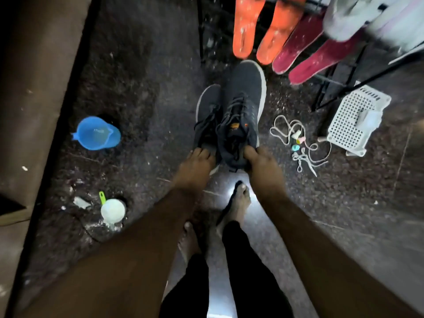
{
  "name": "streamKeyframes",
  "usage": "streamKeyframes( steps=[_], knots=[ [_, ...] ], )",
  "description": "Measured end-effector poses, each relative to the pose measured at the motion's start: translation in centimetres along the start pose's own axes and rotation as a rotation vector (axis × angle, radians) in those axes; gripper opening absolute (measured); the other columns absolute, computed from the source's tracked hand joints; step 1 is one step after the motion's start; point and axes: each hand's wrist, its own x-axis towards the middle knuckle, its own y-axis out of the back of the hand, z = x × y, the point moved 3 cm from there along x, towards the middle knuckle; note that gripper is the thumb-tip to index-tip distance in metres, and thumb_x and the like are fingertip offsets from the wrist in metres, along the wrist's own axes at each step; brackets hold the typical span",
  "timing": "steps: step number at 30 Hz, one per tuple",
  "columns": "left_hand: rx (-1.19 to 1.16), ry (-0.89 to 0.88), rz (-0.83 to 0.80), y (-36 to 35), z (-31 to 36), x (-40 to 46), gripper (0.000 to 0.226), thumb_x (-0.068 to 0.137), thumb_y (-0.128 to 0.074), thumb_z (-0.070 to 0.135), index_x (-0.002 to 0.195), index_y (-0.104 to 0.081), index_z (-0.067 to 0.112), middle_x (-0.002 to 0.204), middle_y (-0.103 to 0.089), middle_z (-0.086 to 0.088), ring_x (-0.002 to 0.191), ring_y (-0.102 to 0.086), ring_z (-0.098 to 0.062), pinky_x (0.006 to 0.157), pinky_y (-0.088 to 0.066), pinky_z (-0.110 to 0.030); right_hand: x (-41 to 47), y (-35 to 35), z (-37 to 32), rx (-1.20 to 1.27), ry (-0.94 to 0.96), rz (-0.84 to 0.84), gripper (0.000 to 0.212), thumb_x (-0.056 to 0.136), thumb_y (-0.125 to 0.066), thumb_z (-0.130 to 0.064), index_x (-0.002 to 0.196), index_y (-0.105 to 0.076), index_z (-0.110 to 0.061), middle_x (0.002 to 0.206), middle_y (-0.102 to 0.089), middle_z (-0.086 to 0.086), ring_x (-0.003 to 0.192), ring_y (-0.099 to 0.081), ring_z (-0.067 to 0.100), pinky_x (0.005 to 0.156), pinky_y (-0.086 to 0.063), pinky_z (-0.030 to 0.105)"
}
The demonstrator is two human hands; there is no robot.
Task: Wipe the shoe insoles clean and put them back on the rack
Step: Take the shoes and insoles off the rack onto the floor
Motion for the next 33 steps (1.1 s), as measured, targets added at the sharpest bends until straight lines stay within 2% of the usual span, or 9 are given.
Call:
streamKeyframes(
  steps=[10,12,15,17,19,23,26,28,33],
  knots=[
    [-0.128,-0.135,-0.005,-17.2,-1.9,7.5,0.045,0.103,-0.042,0.015,0.146,-0.039,0.007,0.142,-0.043,-0.019,0.129,-0.040,-0.036,0.104,-0.040,-0.045,-0.5,-13.0,6.2,0.030,0.023,0.107,0.023,0.083,-0.064,-0.003,0.096,-0.048,-0.012,0.091,-0.051,0.010,0.075,-0.050,0.032,0.053,-0.043,0.039],
    [-0.270,-0.067,0.074,-19.6,-2.5,8.5,0.043,0.102,-0.040,0.022,0.142,-0.043,0.005,0.138,-0.049,-0.024,0.126,-0.046,-0.040,0.104,-0.040,-0.053,0.4,-14.8,7.6,0.016,0.040,0.107,0.023,0.085,-0.063,-0.003,0.096,-0.046,-0.014,0.090,-0.050,0.009,0.075,-0.049,0.030,0.053,-0.043,0.039],
    [-0.295,0.084,0.135,-20.8,-3.8,6.9,0.034,0.087,-0.064,0.006,0.119,-0.053,0.002,0.119,-0.055,-0.022,0.108,-0.052,-0.041,0.086,-0.049,-0.054,1.7,-16.2,8.2,0.015,0.053,0.083,0.023,0.085,-0.061,-0.001,0.097,-0.045,-0.014,0.091,-0.051,0.010,0.075,-0.050,0.029,0.054,-0.043,0.039],
    [-0.310,0.123,0.236,-20.6,-5.1,5.0,0.041,0.083,-0.067,0.006,0.120,-0.048,0.005,0.116,-0.057,-0.022,0.105,-0.048,-0.036,0.082,-0.051,-0.050,2.1,-16.4,7.2,0.031,0.057,0.083,0.021,0.085,-0.061,-0.003,0.097,-0.047,-0.013,0.091,-0.052,0.010,0.075,-0.051,0.030,0.054,-0.043,0.039],
    [-0.351,0.178,0.357,-20.0,-6.4,3.4,0.041,0.089,-0.053,0.013,0.126,-0.040,0.005,0.120,-0.057,-0.027,0.112,-0.043,-0.033,0.093,-0.045,-0.045,2.4,-16.3,5.3,0.072,0.082,0.086,0.020,0.085,-0.062,-0.007,0.095,-0.048,-0.014,0.090,-0.052,0.010,0.074,-0.052,0.030,0.055,-0.046,0.042],
    [-0.561,0.177,0.423,-15.3,-8.0,2.1,0.053,0.100,-0.040,0.028,0.146,-0.038,0.002,0.145,-0.045,-0.020,0.134,-0.039,-0.030,0.114,-0.026,-0.027,3.6,-16.9,1.0,0.116,0.083,0.052,0.019,0.086,-0.059,-0.009,0.093,-0.044,-0.018,0.090,-0.051,0.007,0.076,-0.052,0.029,0.057,-0.048,0.046],
    [-0.626,0.154,0.458,-13.2,-9.5,2.1,0.061,0.104,-0.036,0.041,0.151,-0.032,0.002,0.154,-0.038,-0.018,0.140,-0.032,-0.024,0.112,-0.012,-0.011,5.3,-18.2,-1.7,0.189,0.087,0.050,0.016,0.086,-0.054,-0.008,0.096,-0.046,-0.017,0.093,-0.052,0.007,0.080,-0.051,0.028,0.061,-0.047,0.043],
    [-0.650,0.207,0.438,-13.5,-11.0,2.7,0.060,0.105,-0.037,0.041,0.154,-0.029,0.006,0.158,-0.032,-0.015,0.142,-0.030,-0.022,0.113,-0.019,-0.017,6.9,-20.1,-2.6,0.230,0.074,0.043,0.015,0.089,-0.056,-0.007,0.096,-0.047,-0.018,0.092,-0.052,0.006,0.080,-0.049,0.025,0.065,-0.043,0.035],
    [-0.641,0.279,0.359,-18.0,-14.2,4.8,0.058,0.105,-0.032,0.047,0.156,-0.029,0.019,0.161,-0.024,-0.010,0.141,-0.036,-0.028,0.108,-0.040,-0.043,10.3,-27.2,-2.4,0.345,0.078,-0.071,0.011,0.098,-0.049,-0.014,0.106,-0.052,-0.021,0.102,-0.059,0.011,0.088,-0.053,0.020,0.076,-0.045,0.038]
  ],
)
